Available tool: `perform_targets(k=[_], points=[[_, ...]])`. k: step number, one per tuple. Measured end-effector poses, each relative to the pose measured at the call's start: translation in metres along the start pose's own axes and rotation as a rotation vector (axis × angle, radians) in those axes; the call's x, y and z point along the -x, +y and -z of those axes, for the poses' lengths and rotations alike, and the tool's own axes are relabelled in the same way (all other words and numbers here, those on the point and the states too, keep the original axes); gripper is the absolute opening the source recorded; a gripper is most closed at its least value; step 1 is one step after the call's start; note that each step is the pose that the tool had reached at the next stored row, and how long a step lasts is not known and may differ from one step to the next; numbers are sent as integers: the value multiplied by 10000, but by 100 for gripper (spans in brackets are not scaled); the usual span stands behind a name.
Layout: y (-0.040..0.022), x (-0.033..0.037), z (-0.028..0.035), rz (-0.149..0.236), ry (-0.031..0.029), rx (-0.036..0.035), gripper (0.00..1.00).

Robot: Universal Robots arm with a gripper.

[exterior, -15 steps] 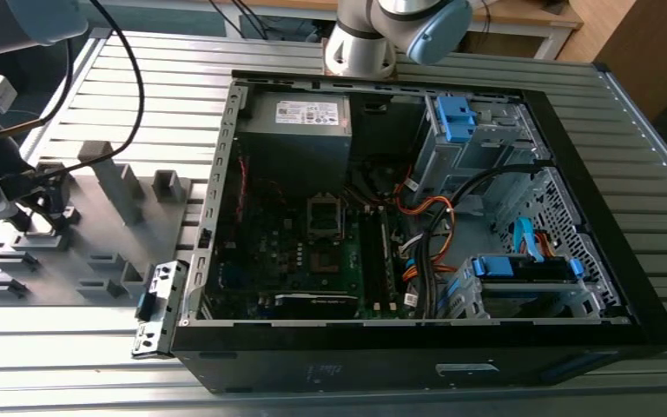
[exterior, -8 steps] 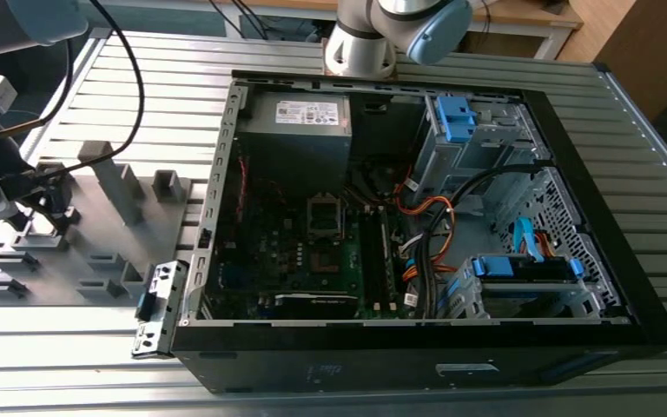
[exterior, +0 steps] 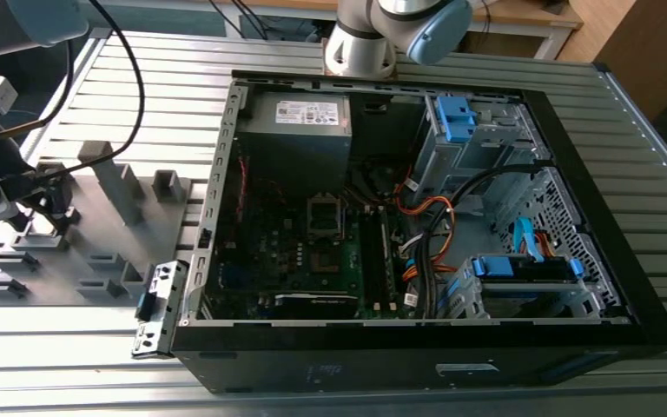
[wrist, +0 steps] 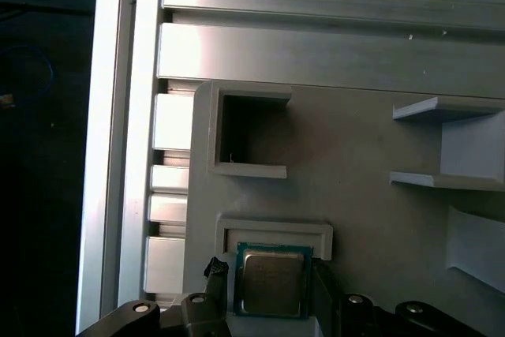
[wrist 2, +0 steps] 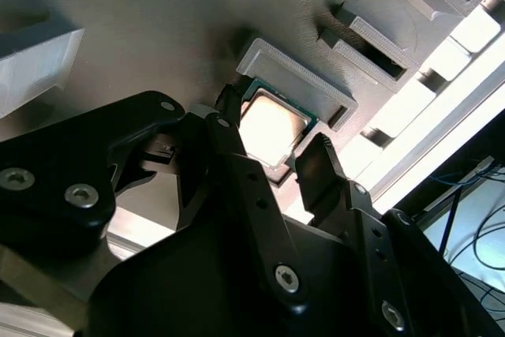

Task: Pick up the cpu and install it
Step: 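Pick up the cpu and move it towards the insertion slot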

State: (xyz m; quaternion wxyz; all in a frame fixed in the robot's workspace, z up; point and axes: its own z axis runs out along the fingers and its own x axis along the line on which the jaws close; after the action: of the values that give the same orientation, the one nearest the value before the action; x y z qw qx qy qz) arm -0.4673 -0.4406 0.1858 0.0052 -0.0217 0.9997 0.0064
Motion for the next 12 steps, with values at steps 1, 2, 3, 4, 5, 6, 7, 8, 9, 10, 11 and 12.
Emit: perform_targets(k=[1, 2, 3, 4, 5, 6, 7, 8, 9, 10, 11, 12], points=[[0, 0, 0, 0, 0, 0, 55], [0, 0, -2, 0, 0, 0, 55], [0, 0, -7, 0, -3, 1, 55], [0, 0, -7, 0, -2, 1, 55], [0, 0, -7, 0, -1, 1, 55], [0, 0, -7, 0, -1, 0, 55], [0, 0, -6, 0, 0, 0, 55], [0, 0, -6, 0, 0, 0, 55], [0, 0, -6, 0, 0, 0, 55], [0, 0, -6, 0, 0, 0, 55], [0, 0, -6, 0, 0, 0, 55], [0, 0, -6, 0, 0, 0, 53]])
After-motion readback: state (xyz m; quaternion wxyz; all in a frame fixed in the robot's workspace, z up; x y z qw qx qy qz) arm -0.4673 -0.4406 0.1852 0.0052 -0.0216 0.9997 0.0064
